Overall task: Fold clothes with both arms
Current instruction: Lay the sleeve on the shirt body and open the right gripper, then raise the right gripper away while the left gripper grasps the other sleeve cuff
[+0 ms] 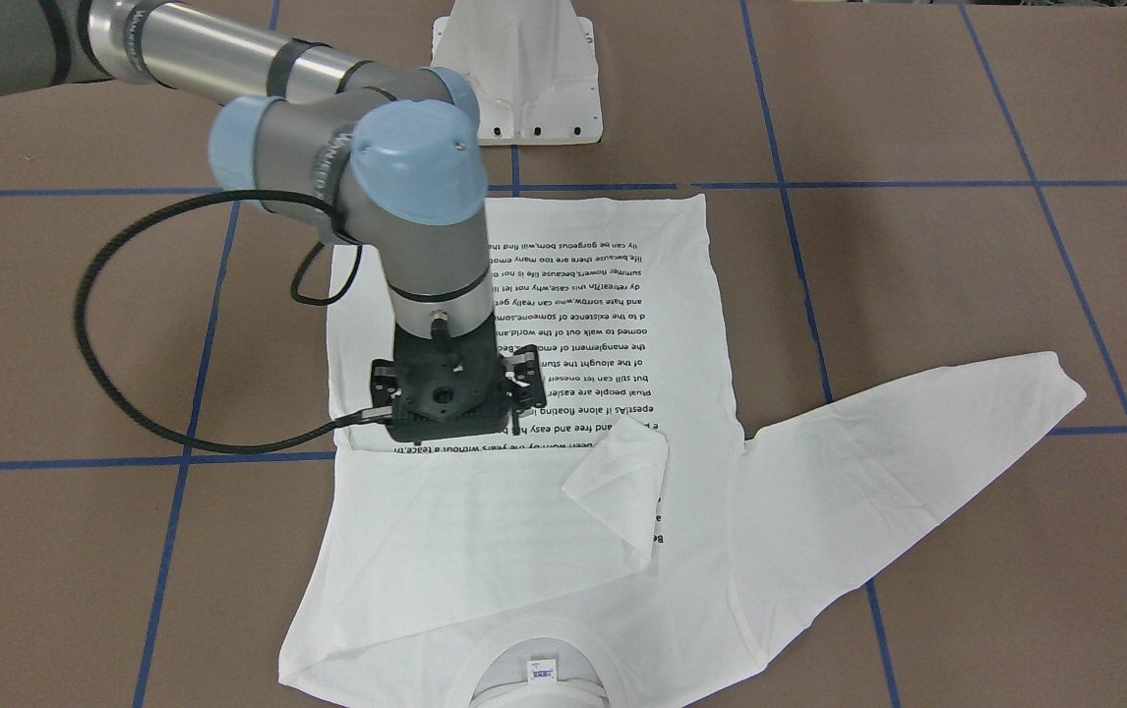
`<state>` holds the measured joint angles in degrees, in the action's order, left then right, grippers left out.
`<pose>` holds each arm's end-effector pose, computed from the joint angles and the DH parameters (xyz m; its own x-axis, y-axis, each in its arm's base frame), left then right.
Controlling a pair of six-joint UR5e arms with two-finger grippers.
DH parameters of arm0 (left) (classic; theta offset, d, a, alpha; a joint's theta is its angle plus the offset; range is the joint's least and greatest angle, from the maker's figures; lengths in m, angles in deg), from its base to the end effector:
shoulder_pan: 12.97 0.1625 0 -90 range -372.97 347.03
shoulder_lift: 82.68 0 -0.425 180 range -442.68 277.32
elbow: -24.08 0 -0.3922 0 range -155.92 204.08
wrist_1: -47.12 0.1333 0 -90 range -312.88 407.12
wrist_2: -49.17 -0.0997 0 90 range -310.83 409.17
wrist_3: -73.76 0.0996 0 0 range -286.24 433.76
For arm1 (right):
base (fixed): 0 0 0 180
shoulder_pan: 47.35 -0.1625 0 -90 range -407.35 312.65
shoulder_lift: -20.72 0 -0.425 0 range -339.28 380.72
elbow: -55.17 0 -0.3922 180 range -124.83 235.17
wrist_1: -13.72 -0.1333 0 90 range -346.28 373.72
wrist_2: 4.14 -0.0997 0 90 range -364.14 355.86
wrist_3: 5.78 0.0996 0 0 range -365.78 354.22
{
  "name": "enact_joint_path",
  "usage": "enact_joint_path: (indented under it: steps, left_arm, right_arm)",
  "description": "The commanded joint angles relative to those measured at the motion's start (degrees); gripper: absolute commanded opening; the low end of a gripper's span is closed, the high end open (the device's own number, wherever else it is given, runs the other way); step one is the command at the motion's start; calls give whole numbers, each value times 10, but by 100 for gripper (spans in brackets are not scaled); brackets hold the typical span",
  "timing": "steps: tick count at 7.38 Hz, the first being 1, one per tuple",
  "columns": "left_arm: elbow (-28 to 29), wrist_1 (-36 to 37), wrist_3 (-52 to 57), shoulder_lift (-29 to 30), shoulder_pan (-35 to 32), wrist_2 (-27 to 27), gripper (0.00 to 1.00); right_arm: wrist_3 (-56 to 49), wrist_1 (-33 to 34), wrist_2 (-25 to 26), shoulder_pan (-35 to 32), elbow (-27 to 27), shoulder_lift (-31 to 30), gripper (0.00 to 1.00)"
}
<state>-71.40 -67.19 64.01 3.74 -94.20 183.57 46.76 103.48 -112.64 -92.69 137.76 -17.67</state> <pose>0.0113 -0.4903 0.5935 0.6727 0.2582 -0.6935 -0.0232 0.9441 0.3290 -0.4560 -0.6061 0.1506 0.7136 -0.0984 0.6936 -0.1062 0.9634 0.2460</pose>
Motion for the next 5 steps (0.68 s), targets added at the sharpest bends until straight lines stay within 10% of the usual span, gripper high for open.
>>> enact_joint_path:
  steps: [1, 5]
  left_arm:
    - [31, -96, -78, -21, 32, -35, 100]
    - [135, -332, -296, -25, 154, -122, 100]
  right_arm:
    - [-142, 27, -80, -89, 127, -138, 100]
    - [-263, 27, -140, -170, 195, -258, 100]
